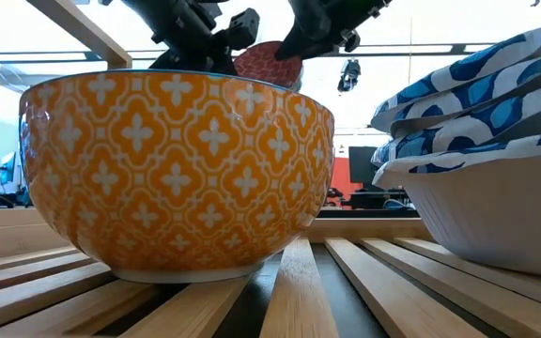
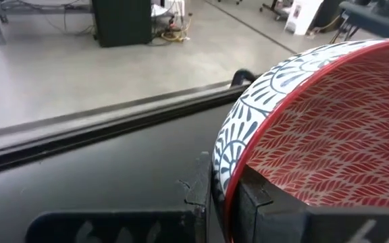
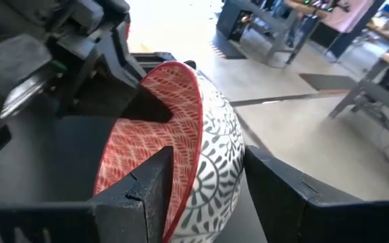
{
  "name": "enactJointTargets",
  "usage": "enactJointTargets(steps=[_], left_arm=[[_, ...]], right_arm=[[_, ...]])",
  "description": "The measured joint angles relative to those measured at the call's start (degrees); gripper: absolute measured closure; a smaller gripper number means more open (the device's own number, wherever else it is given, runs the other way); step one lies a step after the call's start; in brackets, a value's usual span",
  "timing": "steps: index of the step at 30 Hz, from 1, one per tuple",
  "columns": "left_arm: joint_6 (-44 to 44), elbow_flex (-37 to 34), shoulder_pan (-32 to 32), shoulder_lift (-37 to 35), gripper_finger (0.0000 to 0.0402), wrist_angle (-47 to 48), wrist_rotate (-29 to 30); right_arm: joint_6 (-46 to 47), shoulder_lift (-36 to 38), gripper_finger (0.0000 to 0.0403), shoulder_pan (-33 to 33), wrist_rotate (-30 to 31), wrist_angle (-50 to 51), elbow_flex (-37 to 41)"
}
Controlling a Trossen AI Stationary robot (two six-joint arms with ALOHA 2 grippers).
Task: Place and stack bowls onto a shelf
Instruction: Stack the red patterned bowl on top of the blue patterned bowl on the shelf
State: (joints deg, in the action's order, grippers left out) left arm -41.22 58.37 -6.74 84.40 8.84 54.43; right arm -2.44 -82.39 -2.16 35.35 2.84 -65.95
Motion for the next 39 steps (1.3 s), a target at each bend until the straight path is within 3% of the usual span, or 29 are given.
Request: enactJointTargets(steps=[5,11,16,22,26,31,39], left_arm=[[0.0,0.0,0.0,0.0,0.0394,-1.0,-0.2],[-1.2,0.0,-0.1,0.4,0.0389,-3.4,-0.3],[-2.4,0.0,-0.4,0.4,0.0337,-4.7,-2.3],[-1.3,0.0,-0.5,0.5,0.0248,-6.6,-4.6],[-0.6,0.0,-0.5,0.5,0.0212,-8.2,-5.0],[-0.5,0.1,-0.5,0.5,0.0195,-10.9,-5.1],[7.7,0.1,-0.8,0.0,0.0194,-17.6,-6.1]], right_arm=[[-2.1,0.0,0.025,-0.1,2.9,-0.6,0.0],[-1.8,0.0,0.033,0.1,5.5,-1.2,-0.1],[-3.3,0.1,0.0382,0.3,6.3,0.0,0.0],[-3.3,-0.1,0.0391,0.2,6.6,1.3,0.1],[-3.1,-0.1,0.0391,0.3,5.7,1.2,0.2],[-2.0,-0.1,0.0391,0.5,5.2,4.0,0.2],[4.1,0.1,0.0391,2.9,3.9,14.0,0.2]])
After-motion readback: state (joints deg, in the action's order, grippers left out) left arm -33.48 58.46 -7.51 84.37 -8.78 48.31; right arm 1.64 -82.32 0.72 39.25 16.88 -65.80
